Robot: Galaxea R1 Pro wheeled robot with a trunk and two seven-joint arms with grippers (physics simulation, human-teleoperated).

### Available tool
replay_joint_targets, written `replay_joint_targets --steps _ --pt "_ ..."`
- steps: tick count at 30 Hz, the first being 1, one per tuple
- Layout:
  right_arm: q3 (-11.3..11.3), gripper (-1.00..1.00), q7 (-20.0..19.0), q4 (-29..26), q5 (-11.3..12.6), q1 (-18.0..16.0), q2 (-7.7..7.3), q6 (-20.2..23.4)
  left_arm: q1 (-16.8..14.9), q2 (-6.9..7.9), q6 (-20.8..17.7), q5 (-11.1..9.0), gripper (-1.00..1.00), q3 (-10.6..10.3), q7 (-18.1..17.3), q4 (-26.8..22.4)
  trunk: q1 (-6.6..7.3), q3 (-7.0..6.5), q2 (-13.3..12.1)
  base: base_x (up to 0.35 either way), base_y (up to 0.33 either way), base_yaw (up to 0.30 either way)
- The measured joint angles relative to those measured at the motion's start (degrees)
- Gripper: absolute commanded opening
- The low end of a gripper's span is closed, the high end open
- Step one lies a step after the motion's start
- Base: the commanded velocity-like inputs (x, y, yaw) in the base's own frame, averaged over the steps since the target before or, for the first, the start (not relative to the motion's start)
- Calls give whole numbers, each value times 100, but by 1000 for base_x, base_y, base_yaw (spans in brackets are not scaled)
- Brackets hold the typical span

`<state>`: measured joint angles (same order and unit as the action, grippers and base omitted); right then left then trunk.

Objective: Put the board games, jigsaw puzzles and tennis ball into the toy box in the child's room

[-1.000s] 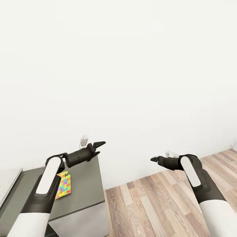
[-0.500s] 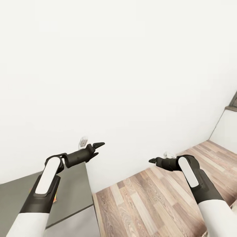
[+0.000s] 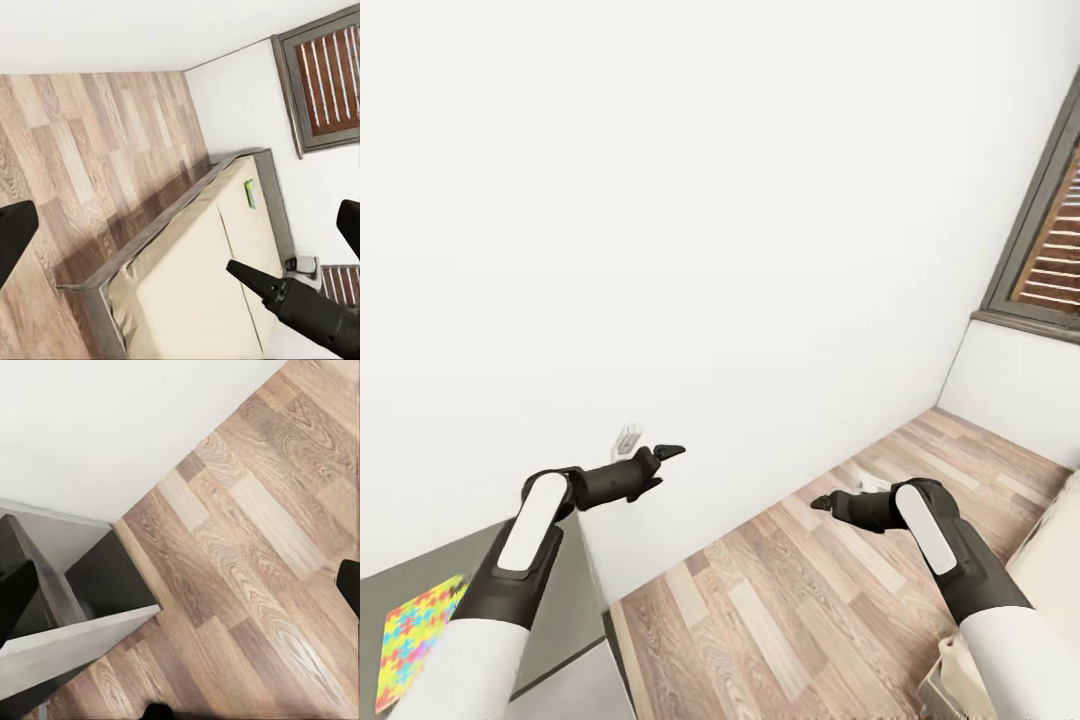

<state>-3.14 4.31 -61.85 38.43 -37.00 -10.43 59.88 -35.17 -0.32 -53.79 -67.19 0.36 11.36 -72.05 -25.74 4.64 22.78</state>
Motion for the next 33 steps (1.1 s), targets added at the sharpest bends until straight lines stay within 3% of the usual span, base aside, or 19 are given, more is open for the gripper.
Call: replay_joint_targets --steps 3,4,9,11,15,25,33 --pt "-6 100 -1 146 -14 0 -17 0 -61 -146 271 264 100 -62 35 460 0 0 -1 0 0 -287" --pt "-9 100 -4 219 -49 8 -42 0 -77 -297 562 452 100 -144 53 837 0 0 -1 0 0 -287" --pt "-17 100 -7 260 -85 16 -103 0 -63 -428 795 533 100 -281 62 1097 0 -2 0 0 0 -287" --pt "-25 100 -25 279 -123 23 -243 0 49 -513 953 570 100 -555 29 1249 0 -3 0 0 0 -287" --pt "-24 100 -108 277 -109 14 -338 -1 276 -532 1026 588 100 -762 38 1301 0 -10 0 0 0 -287" --pt "-51 100 -263 238 -96 8 -407 -2 679 -480 1059 600 100 -840 -26 1204 0 -30 0 0 0 -287" --pt "-346 100 -316 228 -88 7 -421 -2 781 -457 1047 644 100 -853 26 1014 0 -47 0 0 0 -287"
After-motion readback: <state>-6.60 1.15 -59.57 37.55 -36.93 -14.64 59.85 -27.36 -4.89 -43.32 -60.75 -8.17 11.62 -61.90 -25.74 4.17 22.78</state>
